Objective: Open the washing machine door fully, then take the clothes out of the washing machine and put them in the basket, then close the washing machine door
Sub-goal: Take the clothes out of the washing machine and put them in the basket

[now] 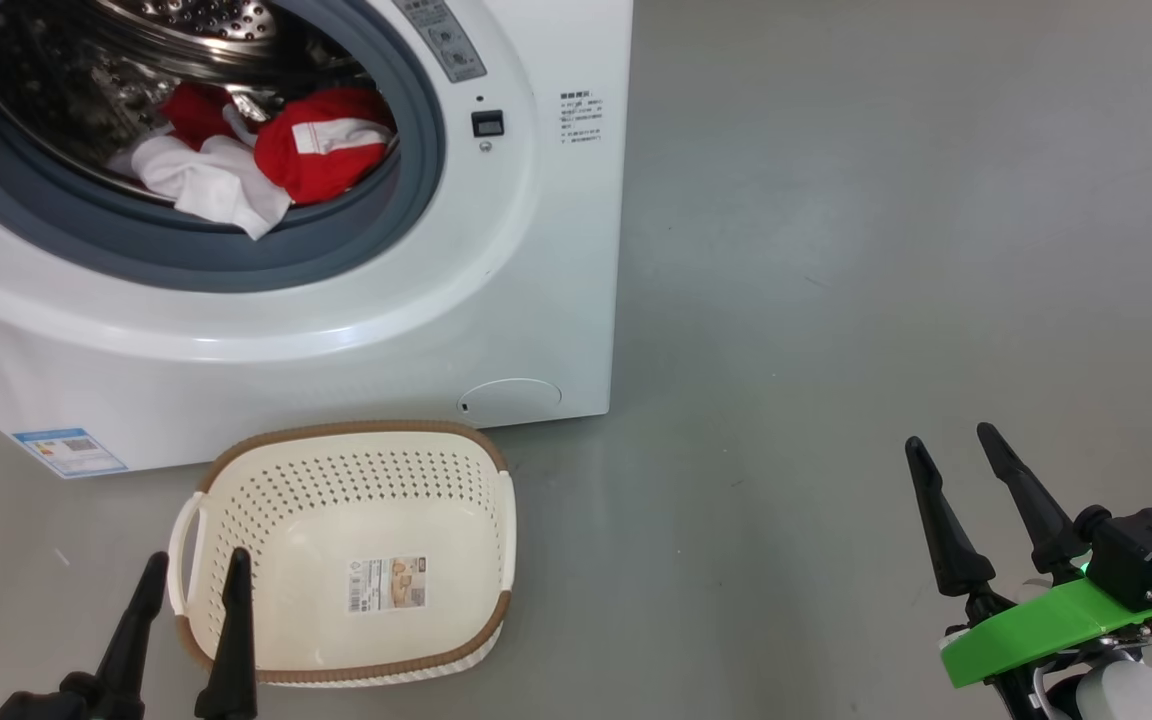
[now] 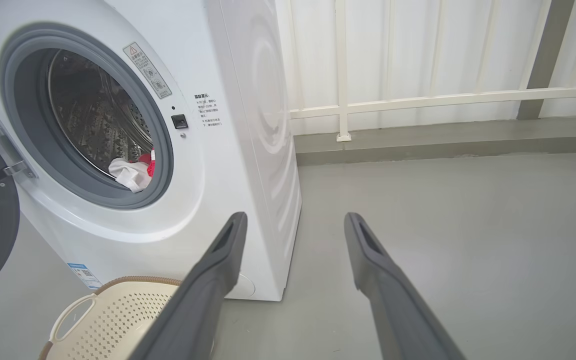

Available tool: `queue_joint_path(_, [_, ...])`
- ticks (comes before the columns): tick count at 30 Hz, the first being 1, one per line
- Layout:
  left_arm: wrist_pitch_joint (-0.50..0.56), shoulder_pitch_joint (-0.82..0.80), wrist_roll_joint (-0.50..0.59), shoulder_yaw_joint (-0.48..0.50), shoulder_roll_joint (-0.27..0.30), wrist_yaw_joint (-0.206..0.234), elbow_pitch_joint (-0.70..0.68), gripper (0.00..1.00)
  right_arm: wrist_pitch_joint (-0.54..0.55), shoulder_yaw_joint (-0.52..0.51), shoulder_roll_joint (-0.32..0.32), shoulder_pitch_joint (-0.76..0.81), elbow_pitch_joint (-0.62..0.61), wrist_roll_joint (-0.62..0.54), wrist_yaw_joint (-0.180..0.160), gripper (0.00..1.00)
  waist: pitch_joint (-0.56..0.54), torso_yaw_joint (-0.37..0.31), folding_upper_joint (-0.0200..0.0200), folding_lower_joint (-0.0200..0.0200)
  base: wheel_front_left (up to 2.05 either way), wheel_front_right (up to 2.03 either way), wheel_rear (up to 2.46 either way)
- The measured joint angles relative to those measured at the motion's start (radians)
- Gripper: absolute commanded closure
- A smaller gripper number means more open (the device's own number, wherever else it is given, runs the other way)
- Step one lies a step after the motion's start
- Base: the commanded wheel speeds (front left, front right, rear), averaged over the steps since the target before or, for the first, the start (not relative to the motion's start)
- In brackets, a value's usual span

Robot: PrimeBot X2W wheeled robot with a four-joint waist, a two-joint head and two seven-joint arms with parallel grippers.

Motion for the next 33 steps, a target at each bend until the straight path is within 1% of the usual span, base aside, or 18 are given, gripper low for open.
queue_joint_path(6, [0.0,0.0,0.0,-0.002,0.0,0.0,-0.003,0.0,0.0,0.0,0.0,0.0,-0.001,0.0,0.0,0.0,0.006,0.001,0.0,0.0001,0.54,-0.87,0.34])
queue_joint_path(15, [0.0,-0.005,0.0,-0.001,0.0,0.0,-0.003,0.0,0.0,0.001,0.0,0.0,-0.001,0.0,0.0,0.0,0.014,0.001,0.0,0.0,1.26,-1.59,0.33])
queue_joint_path(21, [0.0,-0.021,-0.004,0.017,-0.003,0.0,0.008,0.0,0.0,0.004,0.001,-0.001,-0.001,0.0,0.0,0.0,0.017,0.002,0.0,0.0001,1.13,-1.39,0.26])
queue_joint_path(26, [0.0,-0.025,-0.002,0.016,-0.003,0.0,0.01,0.0,0.0,0.005,0.001,-0.001,-0.001,-0.002,0.0,0.0,0.018,0.004,0.0,0.0001,0.54,-0.54,0.0])
queue_joint_path(33, [0.0,-0.025,-0.001,0.016,-0.005,0.0,0.023,0.0,0.0,0.007,0.001,-0.001,0.0,-0.002,0.0,0.0,0.013,0.005,0.0,0.0,0.02,-0.02,0.0])
